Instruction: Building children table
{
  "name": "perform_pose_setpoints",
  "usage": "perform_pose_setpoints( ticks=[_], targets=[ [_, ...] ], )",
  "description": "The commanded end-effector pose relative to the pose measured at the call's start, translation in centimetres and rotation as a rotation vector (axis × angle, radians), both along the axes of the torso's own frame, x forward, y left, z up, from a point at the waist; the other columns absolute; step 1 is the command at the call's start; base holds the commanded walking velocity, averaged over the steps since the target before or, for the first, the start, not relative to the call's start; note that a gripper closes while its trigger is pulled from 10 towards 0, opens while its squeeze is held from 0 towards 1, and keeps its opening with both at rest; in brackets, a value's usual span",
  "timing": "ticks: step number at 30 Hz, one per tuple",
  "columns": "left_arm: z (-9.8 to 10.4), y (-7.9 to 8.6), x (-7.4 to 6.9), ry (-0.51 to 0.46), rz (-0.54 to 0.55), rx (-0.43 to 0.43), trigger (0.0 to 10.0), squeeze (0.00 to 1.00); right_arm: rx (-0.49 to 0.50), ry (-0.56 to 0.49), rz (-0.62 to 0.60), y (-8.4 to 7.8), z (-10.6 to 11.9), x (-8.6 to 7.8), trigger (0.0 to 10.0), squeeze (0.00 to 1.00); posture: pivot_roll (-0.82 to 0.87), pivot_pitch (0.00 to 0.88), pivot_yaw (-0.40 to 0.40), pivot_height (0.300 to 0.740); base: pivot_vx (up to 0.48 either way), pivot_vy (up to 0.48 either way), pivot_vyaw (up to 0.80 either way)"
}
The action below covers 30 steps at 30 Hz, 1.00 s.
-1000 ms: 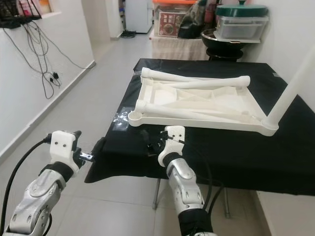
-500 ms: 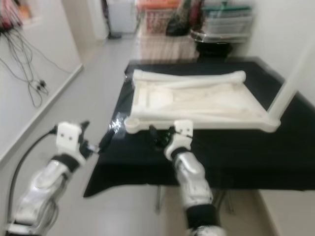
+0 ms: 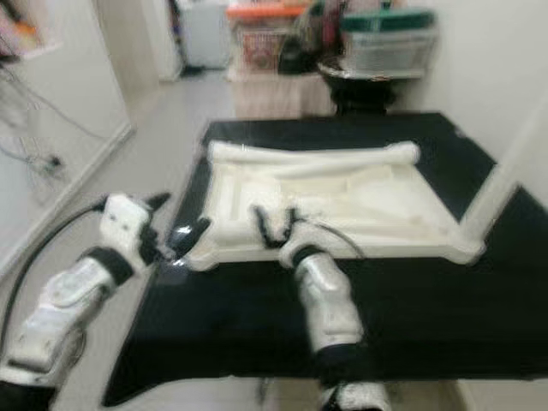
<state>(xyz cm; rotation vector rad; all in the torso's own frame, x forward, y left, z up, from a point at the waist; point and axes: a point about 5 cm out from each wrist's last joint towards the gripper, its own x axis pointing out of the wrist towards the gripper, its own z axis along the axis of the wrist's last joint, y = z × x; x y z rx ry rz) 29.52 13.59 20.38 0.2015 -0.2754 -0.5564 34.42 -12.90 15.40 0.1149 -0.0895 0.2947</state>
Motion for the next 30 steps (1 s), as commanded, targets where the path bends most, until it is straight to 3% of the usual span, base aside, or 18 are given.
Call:
perform_pose_setpoints(
  ticks=[1,2,3,4,7,9,12,13,15,16,18,23,26,30],
  targets=[
    [0.6,-1.1,-0.1,-0.011,-0.102,0.056,10.0,0.0,0.021,0.008,-0.019,-0.7,-0.1,-0.1,10.0,0.0,0.01,0.013,0.036,0.74,0.247,0.0,0.0],
    [0.7,-1.3,-0.1,-0.017,-0.158,0.135,10.0,0.0,0.034,0.004,-0.016,-0.7,0.0,-0.1,10.0,0.0,0.01,0.012,0.034,0.74,0.0,0.0,0.0],
    [0.7,-1.3,-0.1,-0.017,-0.158,0.135,10.0,0.0,0.034,0.004,-0.016,-0.7,0.0,-0.1,10.0,0.0,0.01,0.012,0.034,0.74,0.0,0.0,0.0],
    [0.8,-1.4,-0.2,-0.019,-0.192,0.19,10.0,0.0,0.038,0.001,-0.014,-0.7,0.1,-0.1,10.0,0.0,0.01,0.012,0.034,0.74,0.0,0.0,0.0],
    [1.1,-0.2,0.7,-0.025,-0.192,0.394,10.0,0.0,0.034,-0.006,-0.014,-0.8,0.3,0.0,10.0,0.0,0.0,0.007,0.031,0.74,0.0,0.0,0.0],
    [1.0,0.8,1.2,0.005,-0.2,0.53,10.0,0.0,0.03,-0.009,-0.016,-1.0,0.5,0.1,10.0,0.0,0.0,0.003,0.031,0.74,0.0,0.0,0.0],
    [0.3,2.7,2.2,0.081,-0.194,0.807,10.0,0.0,0.024,-0.011,-0.021,-1.3,0.6,0.3,10.0,0.0,0.0,0.0,0.03,0.74,0.0,0.0,0.0],
    [0.3,2.7,2.2,0.081,-0.194,0.807,10.0,0.0,0.024,-0.011,-0.021,-1.3,0.6,0.3,10.0,0.0,0.0,0.0,0.03,0.74,0.0,0.0,0.0],
    [0.0,3.9,3.1,0.15,-0.185,0.956,10.0,0.0,0.019,-0.012,-0.028,-1.6,0.7,0.3,10.0,0.0,0.0,0.0,0.032,0.74,0.0,0.0,0.0],
    [0.0,3.9,3.1,0.15,-0.185,0.956,10.0,0.0,0.019,-0.012,-0.028,-1.6,0.7,0.3,10.0,0.0,0.0,0.0,0.032,0.74,0.0,0.0,0.0],
    [-0.2,4.4,4.6,0.204,-0.18,1.111,10.0,0.0,0.012,-0.014,-0.031,-1.7,0.8,0.3,10.0,0.0,-0.01,0.0,0.04,0.74,0.0,0.0,0.0],
    [-0.1,3.8,5.6,0.22,-0.21,1.183,10.0,0.0,0.01,-0.017,-0.033,-1.6,0.9,0.3,10.0,0.0,-0.02,0.0,0.048,0.74,0.0,0.0,0.0],
    [0.6,1.2,7.4,0.178,-0.251,1.191,10.0,0.0,0.011,-0.019,-0.034,-1.6,1.0,0.1,10.0,0.0,-0.04,0.0,0.058,0.74,0.0,0.0,0.0],
    [0.9,0.0,7.9,0.168,-0.284,1.187,10.0,0.0,0.012,-0.017,-0.033,-1.5,0.9,0.0,10.0,0.0,-0.04,0.001,0.064,0.74,0.0,0.0,0.0]
  ],
)
